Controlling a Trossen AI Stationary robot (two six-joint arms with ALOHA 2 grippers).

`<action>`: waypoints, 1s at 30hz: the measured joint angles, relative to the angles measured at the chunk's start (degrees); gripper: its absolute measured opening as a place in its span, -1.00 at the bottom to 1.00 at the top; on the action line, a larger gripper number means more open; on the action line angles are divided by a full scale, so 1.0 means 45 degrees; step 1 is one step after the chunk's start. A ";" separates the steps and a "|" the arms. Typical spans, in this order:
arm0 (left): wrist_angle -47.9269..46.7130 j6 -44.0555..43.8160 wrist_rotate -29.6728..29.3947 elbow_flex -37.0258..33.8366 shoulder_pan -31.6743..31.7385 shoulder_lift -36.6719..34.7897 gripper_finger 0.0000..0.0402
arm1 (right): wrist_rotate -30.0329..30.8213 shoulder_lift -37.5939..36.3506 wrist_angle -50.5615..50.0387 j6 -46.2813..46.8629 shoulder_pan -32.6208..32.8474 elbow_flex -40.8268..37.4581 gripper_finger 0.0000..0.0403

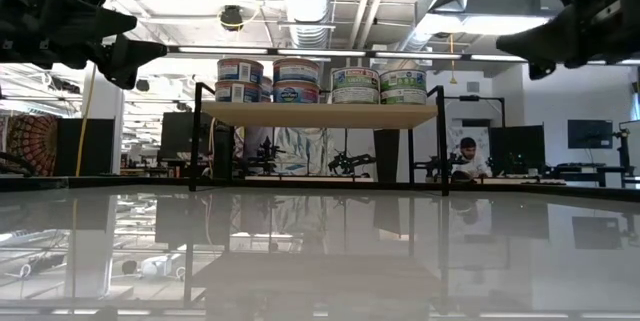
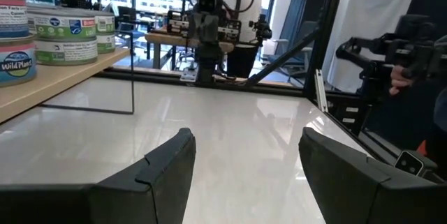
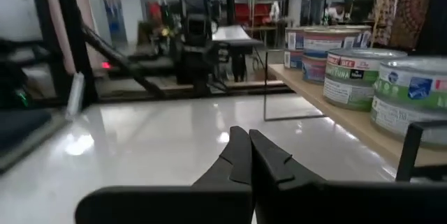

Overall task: Stack canned seafood by type on shelf
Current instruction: Return to Home Position

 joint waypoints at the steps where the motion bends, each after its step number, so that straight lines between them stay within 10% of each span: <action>1: 0.0000 -0.0004 0.0005 0.0000 0.0000 0.0000 0.22 | -0.0133 -0.0608 -0.0134 0.0273 -0.0119 -0.0206 -0.92; 15: -0.0018 -0.0015 -0.0270 0.0000 0.0000 0.0219 0.22 | -0.1114 -0.1608 -0.5372 0.1268 0.0830 0.0185 -0.92; 30: -0.0022 -0.0015 -0.0311 0.0000 0.0000 0.0272 0.22 | -0.0844 -0.1544 -0.5123 0.0676 0.1109 0.0138 -0.82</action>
